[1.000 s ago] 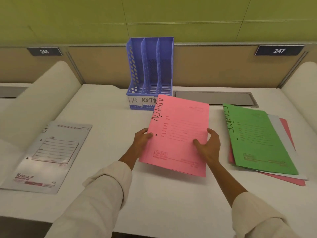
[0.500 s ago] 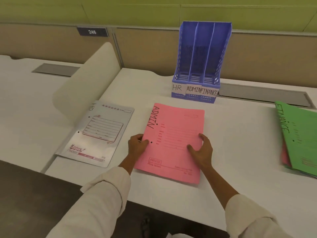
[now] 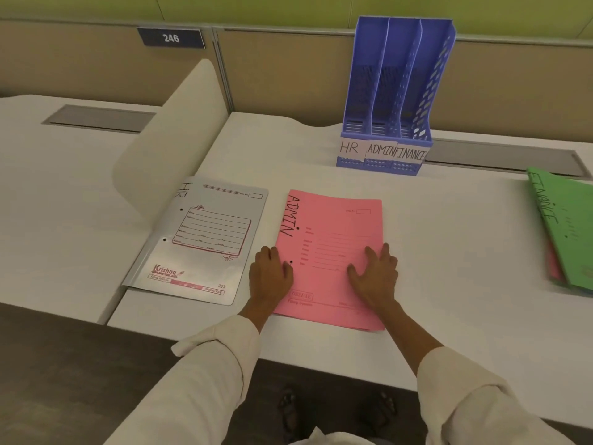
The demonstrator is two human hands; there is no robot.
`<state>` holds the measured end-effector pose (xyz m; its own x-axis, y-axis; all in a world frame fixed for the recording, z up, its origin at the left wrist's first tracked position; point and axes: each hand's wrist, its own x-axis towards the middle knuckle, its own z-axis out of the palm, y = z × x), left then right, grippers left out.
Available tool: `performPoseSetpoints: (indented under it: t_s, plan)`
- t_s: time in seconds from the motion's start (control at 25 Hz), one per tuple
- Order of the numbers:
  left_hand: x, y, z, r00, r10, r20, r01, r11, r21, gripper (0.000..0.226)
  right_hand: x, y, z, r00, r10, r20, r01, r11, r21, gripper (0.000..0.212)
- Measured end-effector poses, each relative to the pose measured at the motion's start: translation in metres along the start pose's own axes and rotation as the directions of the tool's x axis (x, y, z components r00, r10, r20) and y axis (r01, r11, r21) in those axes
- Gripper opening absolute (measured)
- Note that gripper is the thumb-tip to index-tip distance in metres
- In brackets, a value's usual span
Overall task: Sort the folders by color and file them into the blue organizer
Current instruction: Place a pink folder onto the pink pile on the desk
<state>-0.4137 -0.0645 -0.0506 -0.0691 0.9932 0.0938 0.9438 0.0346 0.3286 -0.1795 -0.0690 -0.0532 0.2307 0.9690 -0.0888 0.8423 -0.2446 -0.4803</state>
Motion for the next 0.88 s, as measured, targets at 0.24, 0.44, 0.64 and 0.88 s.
performPoseSetpoints:
  t_s: [0.24, 0.44, 0.64, 0.88]
  plan:
    - [-0.011, -0.011, 0.014, 0.975, 0.209, 0.072, -0.215, 0.972, 0.093, 0.047, -0.016, 0.003, 0.016, 0.997, -0.065, 0.031, 0.071, 0.97, -0.232, 0.072]
    - [-0.017, -0.014, 0.018, 0.963, 0.218, 0.156, -0.224, 0.974, 0.022, 0.066, -0.026, 0.007, 0.022, 0.995, -0.095, 0.029, 0.099, 0.967, -0.235, 0.087]
    - [-0.019, -0.019, 0.019, 0.96, 0.23, 0.16, -0.24, 0.97, 0.043, 0.071, -0.033, 0.007, 0.028, 0.995, -0.097, 0.03, 0.102, 0.967, -0.234, 0.085]
    - [-0.008, 0.01, 0.012, 0.941, 0.292, 0.17, -0.312, 0.944, 0.107, 0.067, -0.032, 0.014, 0.015, 0.989, -0.147, 0.001, 0.144, 0.966, -0.214, 0.082]
